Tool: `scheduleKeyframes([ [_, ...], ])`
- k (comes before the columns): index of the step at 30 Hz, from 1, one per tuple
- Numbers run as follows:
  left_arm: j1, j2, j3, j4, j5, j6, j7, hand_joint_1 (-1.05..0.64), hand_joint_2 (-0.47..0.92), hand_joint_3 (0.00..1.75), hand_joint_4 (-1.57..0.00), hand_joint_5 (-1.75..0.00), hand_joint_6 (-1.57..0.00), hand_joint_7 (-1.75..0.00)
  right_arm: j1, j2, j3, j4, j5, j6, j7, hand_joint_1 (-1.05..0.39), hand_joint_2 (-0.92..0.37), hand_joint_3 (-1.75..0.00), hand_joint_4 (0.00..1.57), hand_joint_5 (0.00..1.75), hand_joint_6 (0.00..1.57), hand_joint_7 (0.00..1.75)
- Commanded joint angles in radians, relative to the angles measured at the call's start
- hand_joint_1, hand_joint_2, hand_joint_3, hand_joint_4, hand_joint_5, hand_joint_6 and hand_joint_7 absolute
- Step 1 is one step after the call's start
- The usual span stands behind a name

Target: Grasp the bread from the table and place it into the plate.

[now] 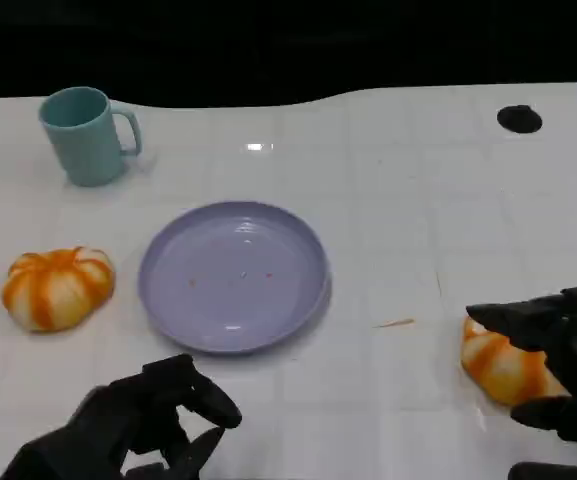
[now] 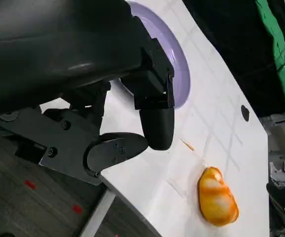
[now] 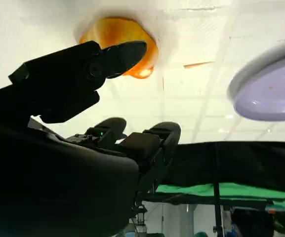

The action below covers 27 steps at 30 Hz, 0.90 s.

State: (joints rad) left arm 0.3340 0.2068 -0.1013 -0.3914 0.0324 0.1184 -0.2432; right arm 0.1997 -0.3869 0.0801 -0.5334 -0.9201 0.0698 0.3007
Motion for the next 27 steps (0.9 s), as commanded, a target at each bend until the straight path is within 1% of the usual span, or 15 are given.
scheduleKeyframes([
  [1,0.001,0.004,-0.003,-0.01,0.004,0.012,0.004,-0.24,0.77,0.71,-0.65,-1.75,-0.65,-1.27,-0.014,-0.012,0.013,0.002,-0.039,0.023,0.019,-0.52,-0.83,-0.01,0.23,0.19,0.36,0.0],
  [6,0.001,0.006,-0.005,-0.007,0.012,0.007,0.007,-0.26,0.77,0.71,-0.64,-1.75,-0.64,-1.27,-0.048,-0.011,0.039,0.051,-0.05,0.051,0.052,-0.54,-0.85,-0.01,0.22,0.19,0.33,0.0],
  [10,-0.002,0.006,-0.007,-0.002,0.015,0.001,0.008,-0.27,0.77,0.71,-0.65,-1.75,-0.64,-1.27,-0.091,-0.015,0.065,0.12,-0.066,0.069,0.067,-0.54,-0.86,-0.01,0.23,0.19,0.34,0.0],
  [15,0.001,0.004,-0.008,-0.013,0.012,0.016,0.008,-0.27,0.77,0.71,-0.65,-1.75,-0.64,-1.27,-0.153,-0.009,0.1,0.249,-0.06,0.071,0.034,-0.54,-0.89,-0.02,0.24,0.19,0.35,0.01],
  [19,0.008,0.004,-0.009,-0.021,0.013,0.012,0.008,-0.27,0.77,0.7,-0.64,-1.75,-0.64,-1.27,-0.204,0.001,0.13,0.344,-0.06,0.093,0.02,-0.56,-0.92,-0.02,0.23,0.17,0.34,0.0],
  [27,0.012,0.003,-0.008,-0.037,0.009,0.027,0.006,-0.27,0.77,0.7,-0.63,-1.75,-0.64,-1.27,-0.303,0.017,0.186,0.524,-0.048,0.133,-0.024,-0.57,-0.92,-0.07,0.25,0.16,0.37,0.01],
])
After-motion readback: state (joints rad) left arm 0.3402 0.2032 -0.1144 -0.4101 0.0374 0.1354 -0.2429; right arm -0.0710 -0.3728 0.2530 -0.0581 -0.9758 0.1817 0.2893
